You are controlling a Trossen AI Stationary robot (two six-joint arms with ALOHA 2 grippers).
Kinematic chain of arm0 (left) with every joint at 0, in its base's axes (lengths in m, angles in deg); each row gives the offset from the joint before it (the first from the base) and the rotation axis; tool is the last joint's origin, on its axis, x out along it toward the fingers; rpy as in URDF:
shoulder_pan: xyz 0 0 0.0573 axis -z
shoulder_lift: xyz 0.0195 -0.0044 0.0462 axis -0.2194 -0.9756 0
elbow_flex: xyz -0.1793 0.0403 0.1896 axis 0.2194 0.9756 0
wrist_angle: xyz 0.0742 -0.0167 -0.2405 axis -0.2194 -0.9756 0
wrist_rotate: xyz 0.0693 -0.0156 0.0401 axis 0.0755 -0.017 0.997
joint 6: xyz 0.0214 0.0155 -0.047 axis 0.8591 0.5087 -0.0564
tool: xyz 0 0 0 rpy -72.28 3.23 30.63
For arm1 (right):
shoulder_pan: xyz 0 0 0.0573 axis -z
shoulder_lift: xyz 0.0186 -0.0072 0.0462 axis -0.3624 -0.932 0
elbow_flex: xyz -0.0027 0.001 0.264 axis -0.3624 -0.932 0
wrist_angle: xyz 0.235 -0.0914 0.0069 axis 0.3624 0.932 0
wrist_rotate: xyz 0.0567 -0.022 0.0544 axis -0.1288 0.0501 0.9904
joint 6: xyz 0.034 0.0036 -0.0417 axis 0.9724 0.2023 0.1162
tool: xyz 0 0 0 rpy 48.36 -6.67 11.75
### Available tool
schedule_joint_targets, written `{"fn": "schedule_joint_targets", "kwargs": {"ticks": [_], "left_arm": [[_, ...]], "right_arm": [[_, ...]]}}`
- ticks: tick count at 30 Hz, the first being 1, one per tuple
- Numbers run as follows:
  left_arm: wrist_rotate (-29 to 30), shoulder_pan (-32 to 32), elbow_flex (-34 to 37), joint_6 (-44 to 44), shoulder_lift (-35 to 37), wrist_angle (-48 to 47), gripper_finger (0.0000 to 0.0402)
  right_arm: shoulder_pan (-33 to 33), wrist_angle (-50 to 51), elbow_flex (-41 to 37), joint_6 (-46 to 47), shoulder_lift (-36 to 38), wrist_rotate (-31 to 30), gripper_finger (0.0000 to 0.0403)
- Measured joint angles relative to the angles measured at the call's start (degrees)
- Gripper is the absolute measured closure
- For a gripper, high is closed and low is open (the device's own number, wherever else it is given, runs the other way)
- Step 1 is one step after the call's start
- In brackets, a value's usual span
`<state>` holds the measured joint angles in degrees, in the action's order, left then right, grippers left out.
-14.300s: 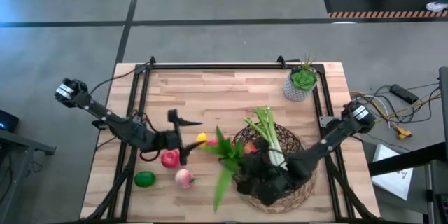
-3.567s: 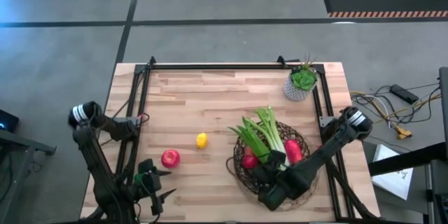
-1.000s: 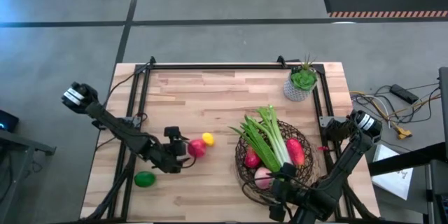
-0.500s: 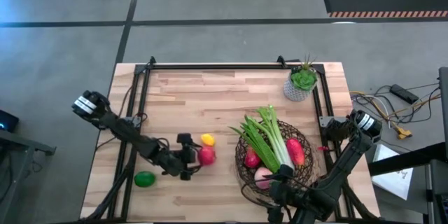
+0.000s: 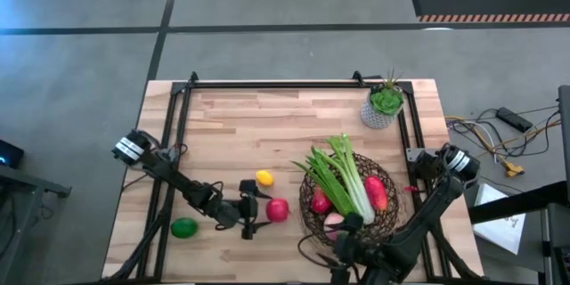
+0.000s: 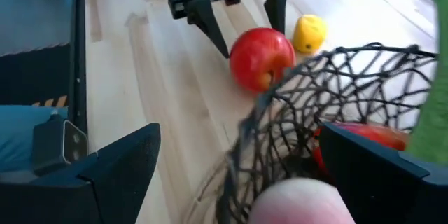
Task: Build produce basket
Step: Put the red apple into the wire basket
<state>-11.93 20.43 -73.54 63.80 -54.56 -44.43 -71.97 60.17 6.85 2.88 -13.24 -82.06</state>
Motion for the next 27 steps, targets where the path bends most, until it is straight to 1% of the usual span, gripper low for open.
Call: {"fn": "schedule_joint_targets", "kwargs": {"ticks": [5, 8, 11, 14, 16, 17, 20, 24, 27], "left_arm": [[-1.61, 0.59, -2.71, -0.02, -2.36, -0.06, 0.0045], [-1.68, 1.05, -4.23, 0.01, -3.05, 0.00, 0.0046], [-1.66, 1.70, -4.92, -0.02, -3.30, -0.06, 0.0055], [-1.16, 2.92, -4.85, -0.05, -2.63, -0.33, 0.0070], [-0.25, 3.97, -4.76, -0.05, -1.98, -0.35, 0.0079], [0.70, 4.53, -4.72, -0.06, -1.89, -0.37, 0.0082], [1.14, 5.90, -4.53, -0.08, -1.87, -0.87, 0.0085], [2.43, 7.41, -3.79, -1.08, -1.85, -1.05, 0.0086], [3.67, 8.25, -3.37, -3.17, -1.82, -2.70, 0.0086]], "right_arm": [[1.34, -4.08, 3.15, -6.98, -3.17, 0.78, 0.0030], [2.33, -4.48, 6.69, -10.87, -5.35, 1.70, 0.0030], [3.56, -4.33, 10.79, -14.87, -7.95, 2.16, 0.0030], [5.33, -4.35, 15.88, -19.55, -11.52, 4.46, 0.0030], [7.07, -4.05, 19.80, -22.95, -14.54, 7.04, 0.0030], [8.11, -3.36, 21.99, -24.65, -16.27, 8.39, 0.0030], [11.47, 0.69, 29.73, -29.24, -21.56, 11.37, 0.0030], [15.33, 12.36, 40.10, -30.72, -27.47, 12.80, 0.0030], [17.62, 18.35, 45.69, -31.79, -31.15, 16.02, 0.0030]]}}
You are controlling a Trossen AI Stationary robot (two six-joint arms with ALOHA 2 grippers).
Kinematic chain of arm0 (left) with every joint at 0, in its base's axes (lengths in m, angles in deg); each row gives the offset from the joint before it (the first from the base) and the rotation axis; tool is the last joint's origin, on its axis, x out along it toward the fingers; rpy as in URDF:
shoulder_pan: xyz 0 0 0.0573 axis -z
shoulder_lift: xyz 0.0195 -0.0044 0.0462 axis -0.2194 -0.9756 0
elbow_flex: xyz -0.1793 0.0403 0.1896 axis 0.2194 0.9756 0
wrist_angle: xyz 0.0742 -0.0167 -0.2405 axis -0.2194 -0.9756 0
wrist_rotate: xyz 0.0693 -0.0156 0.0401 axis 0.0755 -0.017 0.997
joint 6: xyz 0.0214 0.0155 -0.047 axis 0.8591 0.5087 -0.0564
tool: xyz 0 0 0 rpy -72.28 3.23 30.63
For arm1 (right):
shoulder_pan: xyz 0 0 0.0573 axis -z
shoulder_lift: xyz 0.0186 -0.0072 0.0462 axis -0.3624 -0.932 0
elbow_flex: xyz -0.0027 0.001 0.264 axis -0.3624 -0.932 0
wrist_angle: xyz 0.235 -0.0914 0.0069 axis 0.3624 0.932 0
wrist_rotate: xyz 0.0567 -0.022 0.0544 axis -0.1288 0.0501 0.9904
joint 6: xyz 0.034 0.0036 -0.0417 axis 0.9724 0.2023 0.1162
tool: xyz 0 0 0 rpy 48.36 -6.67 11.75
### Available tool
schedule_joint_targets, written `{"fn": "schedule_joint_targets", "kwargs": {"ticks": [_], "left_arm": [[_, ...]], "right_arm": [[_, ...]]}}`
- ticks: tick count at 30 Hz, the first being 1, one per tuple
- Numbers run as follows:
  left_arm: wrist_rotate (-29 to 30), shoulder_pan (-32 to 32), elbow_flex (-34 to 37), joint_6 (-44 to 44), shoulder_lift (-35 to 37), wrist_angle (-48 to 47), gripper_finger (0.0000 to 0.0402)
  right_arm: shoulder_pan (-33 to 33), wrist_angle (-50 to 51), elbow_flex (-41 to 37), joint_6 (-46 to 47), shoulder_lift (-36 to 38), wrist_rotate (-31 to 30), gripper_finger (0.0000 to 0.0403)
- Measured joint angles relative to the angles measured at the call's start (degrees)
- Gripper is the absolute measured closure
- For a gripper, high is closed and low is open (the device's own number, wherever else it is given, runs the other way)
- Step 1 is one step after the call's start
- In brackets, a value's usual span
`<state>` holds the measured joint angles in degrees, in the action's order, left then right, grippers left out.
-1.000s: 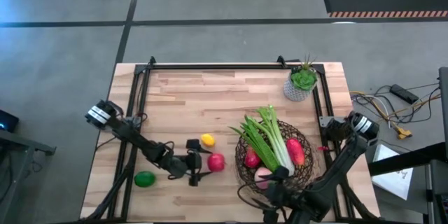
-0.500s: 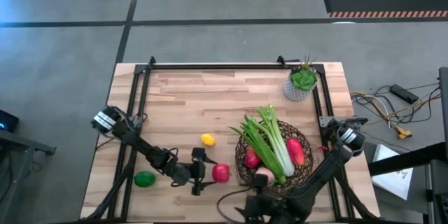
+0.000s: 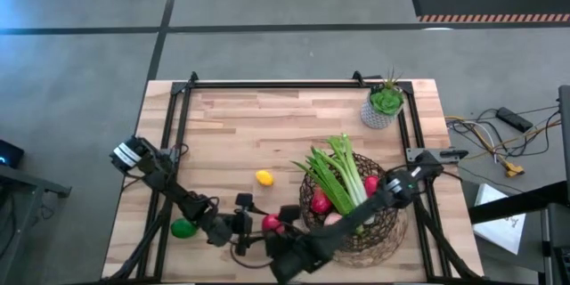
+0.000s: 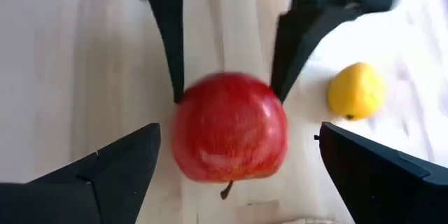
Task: Build produce basket
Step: Put the red apple into the wire basket
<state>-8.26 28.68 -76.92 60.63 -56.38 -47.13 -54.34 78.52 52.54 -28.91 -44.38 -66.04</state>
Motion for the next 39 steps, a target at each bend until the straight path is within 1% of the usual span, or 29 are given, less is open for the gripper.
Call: {"fn": "schedule_joint_targets", "kwargs": {"ticks": [4, 7, 14, 16, 19, 22, 24, 28, 30, 32, 34, 37, 39], "left_arm": [[0.54, 0.82, 0.40, -1.44, 0.08, -1.37, 0.0087], [0.61, 1.28, 0.44, -1.50, 0.08, -1.47, 0.0087], [0.70, 2.28, 0.40, -1.41, 0.47, -2.39, 0.0087], [0.56, 2.62, 0.17, -1.47, 1.52, -4.56, 0.0087], [0.32, 3.42, 0.16, -1.52, 4.03, -7.54, 0.0087], [-0.14, 4.44, 0.14, -1.52, 7.27, -13.44, 0.0087], [-0.36, 5.09, -0.02, -2.10, 9.81, -19.26, 0.0087], [1.79, 5.88, -0.15, -9.81, 15.47, -31.70, 0.0087], [3.96, 6.07, 0.07, -14.03, 17.97, -36.43, 0.0087], [6.17, 6.07, 0.23, -16.27, 19.69, -38.86, 0.0087], [8.16, 6.07, 0.24, -16.39, 20.69, -39.19, 0.0087], [12.47, 5.96, -0.39, -16.02, 20.91, -39.19, 0.0087], [13.24, 5.01, -1.13, -15.99, 20.91, -39.12, 0.0087]], "right_arm": [[2.35, -0.49, 3.98, -4.08, -3.65, 6.55, 0.0030], [3.66, -0.30, 4.84, -4.38, -4.80, 8.06, 0.0030], [4.40, -0.60, 4.82, -6.77, -6.53, 8.35, 0.0033], [4.47, -0.72, 4.87, -7.29, -6.74, 8.69, 0.0042], [4.43, -0.62, 4.89, -7.53, -6.99, 8.70, 0.0070], [4.47, -0.48, 4.87, -7.53, -7.01, 9.01, 0.0101], [4.41, -0.34, 4.88, -7.53, -6.86, 9.13, 0.0111], [2.55, 1.34, 5.00, -7.29, -4.93, 8.68, 0.0111], [0.50, 1.81, 5.00, -6.74, -3.10, 6.68, 0.0111], [-1.61, 5.57, 5.00, -4.51, 0.53, 4.35, 0.0112], [-3.75, 10.94, 5.01, 0.15, 5.17, 0.56, 0.0113], [-6.80, 22.12, 5.19, 11.21, 11.21, -5.70, 0.0113], [-8.23, 30.74, 5.06, 21.26, 13.95, -5.18, 0.0113]]}}
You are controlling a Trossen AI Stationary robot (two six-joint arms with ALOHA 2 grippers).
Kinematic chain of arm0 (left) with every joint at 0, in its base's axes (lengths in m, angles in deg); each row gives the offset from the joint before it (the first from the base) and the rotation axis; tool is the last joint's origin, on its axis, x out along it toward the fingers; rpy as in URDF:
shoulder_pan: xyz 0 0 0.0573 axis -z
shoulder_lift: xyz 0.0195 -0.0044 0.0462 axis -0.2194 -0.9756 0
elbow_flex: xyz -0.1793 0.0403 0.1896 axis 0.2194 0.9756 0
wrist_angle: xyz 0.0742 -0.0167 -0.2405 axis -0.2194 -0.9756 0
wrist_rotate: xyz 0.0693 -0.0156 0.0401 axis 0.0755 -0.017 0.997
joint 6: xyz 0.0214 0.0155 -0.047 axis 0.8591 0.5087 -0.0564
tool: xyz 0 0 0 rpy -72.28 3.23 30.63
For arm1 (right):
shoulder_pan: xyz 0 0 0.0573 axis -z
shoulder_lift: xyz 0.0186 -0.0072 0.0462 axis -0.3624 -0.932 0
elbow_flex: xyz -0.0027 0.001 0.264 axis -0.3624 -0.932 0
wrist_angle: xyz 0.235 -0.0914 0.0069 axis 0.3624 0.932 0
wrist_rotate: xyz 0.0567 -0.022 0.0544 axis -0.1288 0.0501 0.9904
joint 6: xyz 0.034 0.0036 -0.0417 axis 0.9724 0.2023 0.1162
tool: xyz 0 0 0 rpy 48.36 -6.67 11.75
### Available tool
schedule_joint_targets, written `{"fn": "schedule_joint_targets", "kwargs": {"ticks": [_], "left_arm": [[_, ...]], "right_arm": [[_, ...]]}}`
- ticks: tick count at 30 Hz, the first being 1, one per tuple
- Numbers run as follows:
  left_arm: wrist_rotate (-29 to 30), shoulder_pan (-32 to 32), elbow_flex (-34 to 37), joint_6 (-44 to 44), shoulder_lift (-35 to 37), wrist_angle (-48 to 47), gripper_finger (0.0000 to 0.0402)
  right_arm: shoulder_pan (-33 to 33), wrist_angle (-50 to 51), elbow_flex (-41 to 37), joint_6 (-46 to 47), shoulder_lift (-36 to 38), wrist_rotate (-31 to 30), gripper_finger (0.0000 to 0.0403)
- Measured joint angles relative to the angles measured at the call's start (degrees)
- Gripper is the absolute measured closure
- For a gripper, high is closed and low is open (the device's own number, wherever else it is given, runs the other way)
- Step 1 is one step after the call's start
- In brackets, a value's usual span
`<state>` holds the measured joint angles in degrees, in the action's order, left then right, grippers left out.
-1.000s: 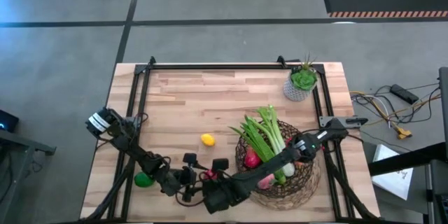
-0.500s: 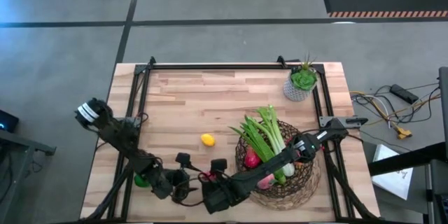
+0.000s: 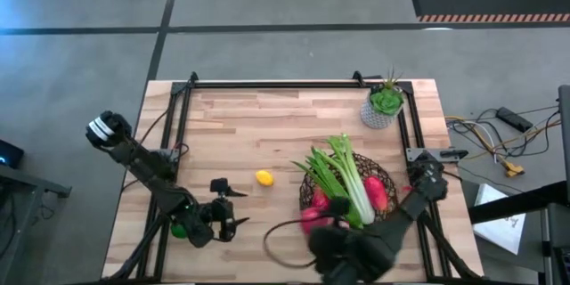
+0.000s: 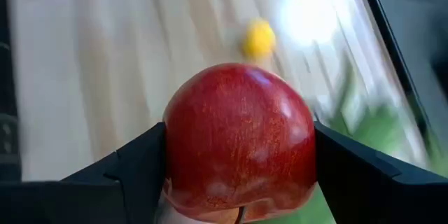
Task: Build produce basket
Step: Put the red apple into the wire basket, then put the lemon into the wire basket
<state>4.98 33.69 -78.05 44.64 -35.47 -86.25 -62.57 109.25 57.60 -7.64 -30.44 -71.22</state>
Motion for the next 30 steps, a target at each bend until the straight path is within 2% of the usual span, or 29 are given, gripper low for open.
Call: {"fn": "schedule_joint_targets", "kwargs": {"ticks": [1, 4, 7, 13, 19, 25, 30], "left_arm": [[-0.62, -0.87, -0.21, -0.07, 0.00, 0.06, 0.0087], [-3.57, -4.59, -0.58, -0.49, 0.00, -0.10, 0.0087], [-7.77, -9.87, -0.63, 0.14, 0.00, -0.08, 0.0087], [-17.30, -18.97, -0.70, 14.61, -0.11, 0.02, 0.0087], [-22.64, -23.69, -0.62, 30.80, -0.13, 2.07, 0.0087], [-28.71, -29.65, -1.33, 36.35, -0.13, 1.87, 0.0087], [-34.58, -33.73, -0.80, 40.72, -0.37, 2.15, 0.0087]], "right_arm": [[-0.64, 2.07, -0.50, 4.74, 1.09, 1.08, 0.0113], [-1.49, -1.26, -5.82, 7.47, 6.43, 7.57, 0.0113], [-1.53, 1.28, -12.41, 14.86, 10.20, 11.41, 0.0105], [-0.85, -0.63, -29.87, 21.90, 15.71, 20.13, 0.0097], [0.35, -1.82, -39.32, 27.41, 18.92, 31.01, 0.0075], [0.61, -4.34, -40.63, 27.15, 22.56, 30.74, 0.0029], [-0.23, -6.52, -38.65, 26.55, 24.88, 21.57, 0.0020]]}}
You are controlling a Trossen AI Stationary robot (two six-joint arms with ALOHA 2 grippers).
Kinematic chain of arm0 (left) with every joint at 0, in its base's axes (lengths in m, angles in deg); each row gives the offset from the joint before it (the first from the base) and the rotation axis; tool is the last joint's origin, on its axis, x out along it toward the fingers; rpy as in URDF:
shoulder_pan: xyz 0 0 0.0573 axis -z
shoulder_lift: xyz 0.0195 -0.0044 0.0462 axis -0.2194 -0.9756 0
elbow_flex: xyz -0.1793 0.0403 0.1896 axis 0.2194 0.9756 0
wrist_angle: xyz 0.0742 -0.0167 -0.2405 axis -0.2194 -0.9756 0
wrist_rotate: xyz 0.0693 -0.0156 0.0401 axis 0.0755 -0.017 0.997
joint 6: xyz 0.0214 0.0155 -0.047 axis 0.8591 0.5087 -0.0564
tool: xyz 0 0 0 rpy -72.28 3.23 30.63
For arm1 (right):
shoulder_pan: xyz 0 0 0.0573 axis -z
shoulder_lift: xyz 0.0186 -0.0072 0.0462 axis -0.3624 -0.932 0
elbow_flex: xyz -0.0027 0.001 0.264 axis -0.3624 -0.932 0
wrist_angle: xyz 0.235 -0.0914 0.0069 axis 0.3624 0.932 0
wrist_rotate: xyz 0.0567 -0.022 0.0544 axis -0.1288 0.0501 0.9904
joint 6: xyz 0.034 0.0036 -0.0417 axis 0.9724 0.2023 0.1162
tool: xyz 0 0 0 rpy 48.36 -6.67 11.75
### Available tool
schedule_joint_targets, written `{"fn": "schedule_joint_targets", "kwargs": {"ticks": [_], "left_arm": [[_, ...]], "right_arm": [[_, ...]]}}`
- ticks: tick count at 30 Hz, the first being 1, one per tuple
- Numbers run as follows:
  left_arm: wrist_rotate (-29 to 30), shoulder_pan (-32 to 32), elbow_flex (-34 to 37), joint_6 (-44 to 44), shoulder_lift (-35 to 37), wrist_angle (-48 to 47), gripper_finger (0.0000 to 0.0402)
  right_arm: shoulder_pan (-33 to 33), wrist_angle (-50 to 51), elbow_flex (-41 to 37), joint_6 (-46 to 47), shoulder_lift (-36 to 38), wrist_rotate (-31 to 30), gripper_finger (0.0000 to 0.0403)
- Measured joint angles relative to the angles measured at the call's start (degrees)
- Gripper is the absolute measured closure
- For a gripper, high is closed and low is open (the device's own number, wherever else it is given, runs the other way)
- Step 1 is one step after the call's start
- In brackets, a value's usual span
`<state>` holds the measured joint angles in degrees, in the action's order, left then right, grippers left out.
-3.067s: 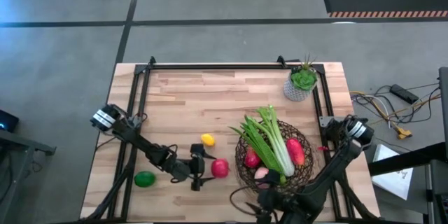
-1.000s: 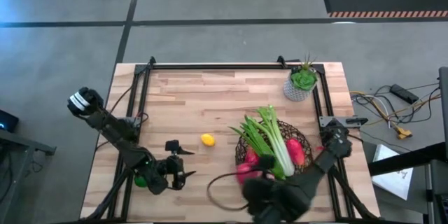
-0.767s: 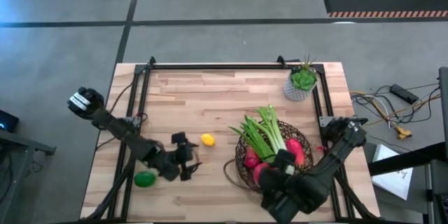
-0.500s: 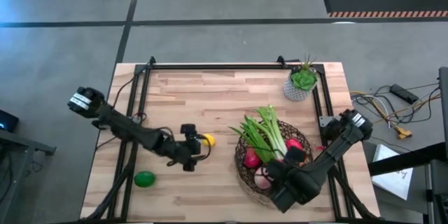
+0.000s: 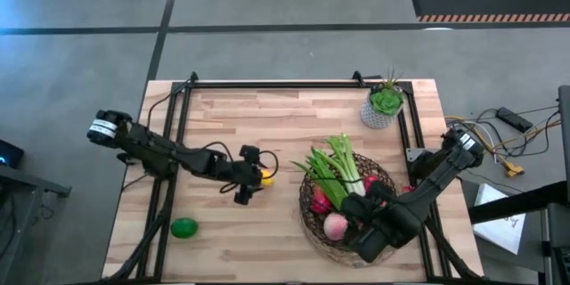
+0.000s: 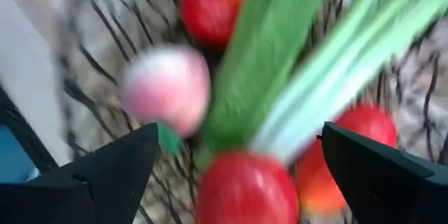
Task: Build produce basket
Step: Put the lemon into the wire basket
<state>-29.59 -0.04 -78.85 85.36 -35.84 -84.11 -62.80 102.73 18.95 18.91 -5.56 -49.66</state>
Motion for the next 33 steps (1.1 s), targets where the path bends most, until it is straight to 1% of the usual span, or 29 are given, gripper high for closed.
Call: {"fn": "schedule_joint_targets", "kwargs": {"ticks": [2, 4, 10, 13, 16, 20, 21, 22, 26, 29, 30, 32, 33], "left_arm": [[-1.26, -0.77, 0.34, 1.10, -0.82, 0.38, 0.0087], [-1.38, -1.37, 0.67, 1.96, -2.22, 0.35, 0.0087], [-1.38, -2.54, 0.31, 2.27, -8.53, 1.24, 0.0087], [-1.31, -2.52, -0.27, 2.28, -10.01, 1.61, 0.0103], [-1.91, -2.21, -0.29, -0.20, -9.85, 1.70, 0.0143], [-3.93, -0.40, -0.16, -6.33, -6.53, 1.41, 0.0228], [-4.09, 0.54, -0.16, -7.71, -5.18, 1.43, 0.0251], [-4.15, 1.57, -0.27, -9.00, -3.95, 1.45, 0.0261], [-4.10, 6.78, -3.11, -12.85, -0.14, 3.34, 0.0261], [-4.17, 9.83, -7.23, -12.45, 0.37, 11.68, 0.0261], [-4.18, 10.25, -8.57, -11.71, 0.17, 13.58, 0.0261], [-4.28, 10.31, -12.82, -9.52, -2.65, 17.20, 0.0261], [-4.28, 10.17, -14.84, -8.17, -3.99, 17.05, 0.0261]], "right_arm": [[-0.84, -1.61, 0.65, -1.41, 0.28, -4.33, 0.0020], [-1.63, -3.26, 1.24, -2.95, 0.10, -7.19, 0.0019], [-4.28, -8.92, 1.73, -6.20, -0.12, -13.53, 0.0019], [-6.67, -11.80, 1.71, -6.28, -0.54, -16.59, 0.0019], [-9.92, -14.97, 1.48, -5.35, -0.54, -20.57, 0.0019], [-14.71, -18.30, 1.32, -2.68, -2.01, -27.12, 0.0019], [-15.77, -18.57, 1.32, -1.73, -2.60, -27.98, 0.0019], [-16.67, -18.72, 1.32, -0.50, -3.19, -28.15, 0.0019], [-19.93, -18.37, 1.26, 4.44, -5.28, -28.22, 0.0019], [-21.83, -18.26, 1.25, 5.89, -6.40, -31.07, 0.0019], [-22.15, -18.30, 1.25, 5.87, -6.66, -32.61, 0.0019], [-22.46, -18.27, 1.25, 5.82, -7.00, -34.94, 0.0019], [-22.46, -18.29, 1.25, 5.72, -7.04, -35.61, 0.0019]]}}
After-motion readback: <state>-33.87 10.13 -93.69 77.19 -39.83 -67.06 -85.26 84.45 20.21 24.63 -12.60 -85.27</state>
